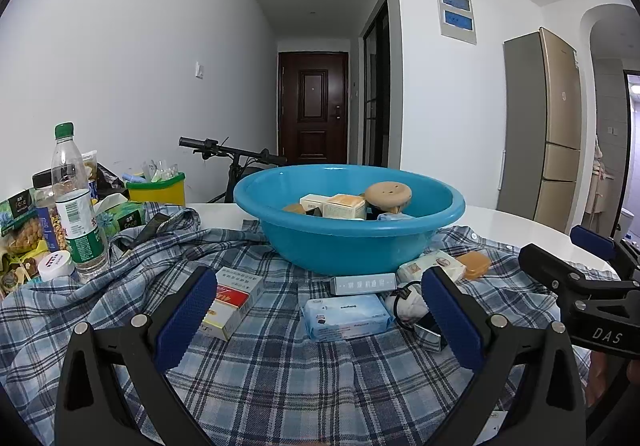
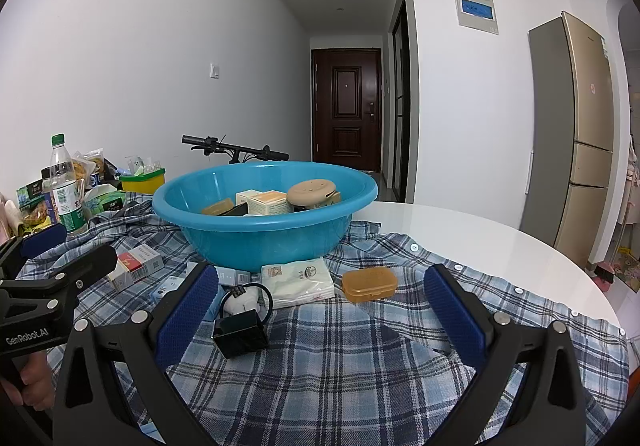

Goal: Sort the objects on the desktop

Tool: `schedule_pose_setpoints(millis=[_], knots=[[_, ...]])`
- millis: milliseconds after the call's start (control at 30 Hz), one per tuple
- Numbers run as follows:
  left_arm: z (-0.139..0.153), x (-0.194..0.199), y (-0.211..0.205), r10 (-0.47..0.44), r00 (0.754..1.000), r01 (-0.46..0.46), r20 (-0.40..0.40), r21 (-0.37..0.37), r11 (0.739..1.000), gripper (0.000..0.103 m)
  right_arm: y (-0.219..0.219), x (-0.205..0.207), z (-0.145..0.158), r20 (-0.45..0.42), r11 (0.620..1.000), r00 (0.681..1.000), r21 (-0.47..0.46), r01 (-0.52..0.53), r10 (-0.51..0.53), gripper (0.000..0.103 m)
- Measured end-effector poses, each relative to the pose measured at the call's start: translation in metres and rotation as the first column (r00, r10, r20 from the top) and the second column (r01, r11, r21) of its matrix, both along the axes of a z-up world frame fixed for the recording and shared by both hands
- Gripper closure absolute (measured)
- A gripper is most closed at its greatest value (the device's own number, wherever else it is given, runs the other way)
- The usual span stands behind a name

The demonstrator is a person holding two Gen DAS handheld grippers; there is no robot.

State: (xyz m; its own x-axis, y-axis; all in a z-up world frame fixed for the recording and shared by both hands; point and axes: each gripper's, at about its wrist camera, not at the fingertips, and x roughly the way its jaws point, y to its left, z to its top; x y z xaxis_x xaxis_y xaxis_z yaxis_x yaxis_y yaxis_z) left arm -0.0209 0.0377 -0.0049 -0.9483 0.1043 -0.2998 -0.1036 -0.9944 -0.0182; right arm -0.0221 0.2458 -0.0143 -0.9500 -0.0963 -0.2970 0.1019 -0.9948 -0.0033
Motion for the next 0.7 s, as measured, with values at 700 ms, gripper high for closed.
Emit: schedule_pose_setpoints(millis=[700], knots=[[-0.0001,0.0001,-0.0008,0.007,1.000,-0.007,-0.003,0.001,1.000,0.000,0.0003,-0.0002,0.0000,0.001,1.000,1.000,-0.002,0.000,0.000,0.000]])
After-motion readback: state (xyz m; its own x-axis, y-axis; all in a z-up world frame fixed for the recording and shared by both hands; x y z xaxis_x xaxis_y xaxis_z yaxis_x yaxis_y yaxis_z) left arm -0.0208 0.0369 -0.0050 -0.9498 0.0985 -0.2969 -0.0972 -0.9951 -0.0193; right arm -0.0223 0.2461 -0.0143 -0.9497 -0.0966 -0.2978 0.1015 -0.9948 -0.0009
